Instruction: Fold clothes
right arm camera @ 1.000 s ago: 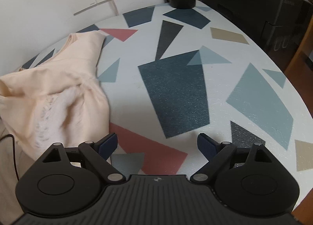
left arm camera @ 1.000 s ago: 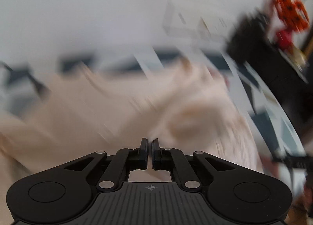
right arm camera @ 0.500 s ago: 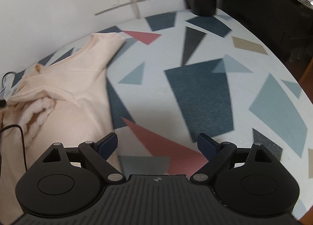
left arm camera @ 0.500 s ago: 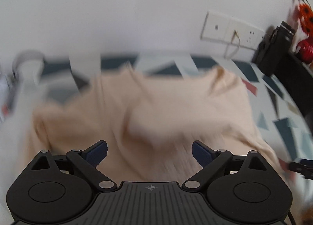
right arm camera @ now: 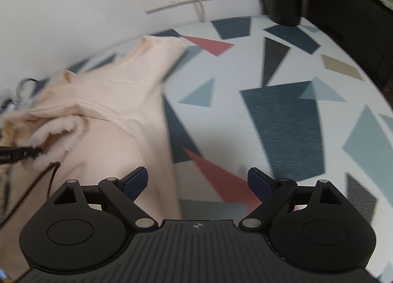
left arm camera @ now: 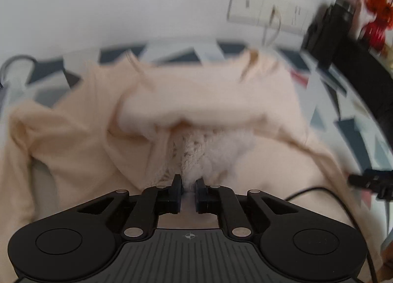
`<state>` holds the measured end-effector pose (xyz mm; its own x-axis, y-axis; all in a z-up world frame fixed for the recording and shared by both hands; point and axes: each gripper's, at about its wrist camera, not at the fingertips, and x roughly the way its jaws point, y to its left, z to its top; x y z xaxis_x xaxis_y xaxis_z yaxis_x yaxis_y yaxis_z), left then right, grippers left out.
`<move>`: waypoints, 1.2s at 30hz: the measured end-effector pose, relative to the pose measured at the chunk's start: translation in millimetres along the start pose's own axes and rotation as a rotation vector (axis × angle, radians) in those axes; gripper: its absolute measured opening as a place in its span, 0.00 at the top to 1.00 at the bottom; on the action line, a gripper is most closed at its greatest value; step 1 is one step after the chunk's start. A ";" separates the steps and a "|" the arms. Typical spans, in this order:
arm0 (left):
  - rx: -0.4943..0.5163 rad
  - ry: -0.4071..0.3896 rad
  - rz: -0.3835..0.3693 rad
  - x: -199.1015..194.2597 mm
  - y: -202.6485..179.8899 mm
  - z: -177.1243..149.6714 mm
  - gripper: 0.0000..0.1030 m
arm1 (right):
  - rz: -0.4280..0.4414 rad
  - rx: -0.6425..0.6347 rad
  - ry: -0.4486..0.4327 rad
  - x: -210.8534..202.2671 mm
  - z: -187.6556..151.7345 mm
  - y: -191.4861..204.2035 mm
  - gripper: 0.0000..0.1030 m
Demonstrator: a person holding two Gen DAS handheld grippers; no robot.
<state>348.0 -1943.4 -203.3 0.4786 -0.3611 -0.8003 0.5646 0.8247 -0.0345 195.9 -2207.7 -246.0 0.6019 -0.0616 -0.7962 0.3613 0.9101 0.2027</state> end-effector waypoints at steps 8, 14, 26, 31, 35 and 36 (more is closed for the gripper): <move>-0.225 -0.215 0.265 -82.0 110.4 55.8 0.53 | -0.023 0.007 0.007 2.1 -5.3 2.8 0.13; -0.327 -0.149 0.257 -78.4 129.6 25.4 0.29 | -0.019 -0.031 -0.029 1.1 -3.8 13.5 0.13; -0.612 -0.021 0.002 -52.4 120.8 -56.9 0.21 | -0.052 -0.148 -0.032 9.4 3.3 42.3 0.13; -0.682 -0.074 0.032 -41.7 128.8 -80.1 0.32 | -0.069 -0.150 0.003 15.4 0.0 44.7 0.13; -0.679 -0.134 0.054 -34.6 136.5 -83.0 0.32 | -0.081 -0.157 0.014 16.7 -1.4 46.9 0.13; -0.693 -0.147 0.051 -33.1 139.3 -83.4 0.32 | -0.085 -0.157 0.018 17.2 -1.6 47.1 0.13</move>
<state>354.7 -1780.2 -231.6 0.6067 -0.3290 -0.7237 0.0044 0.9117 -0.4108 222.2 -2165.3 -251.1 0.5608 -0.1346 -0.8169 0.2934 0.9550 0.0440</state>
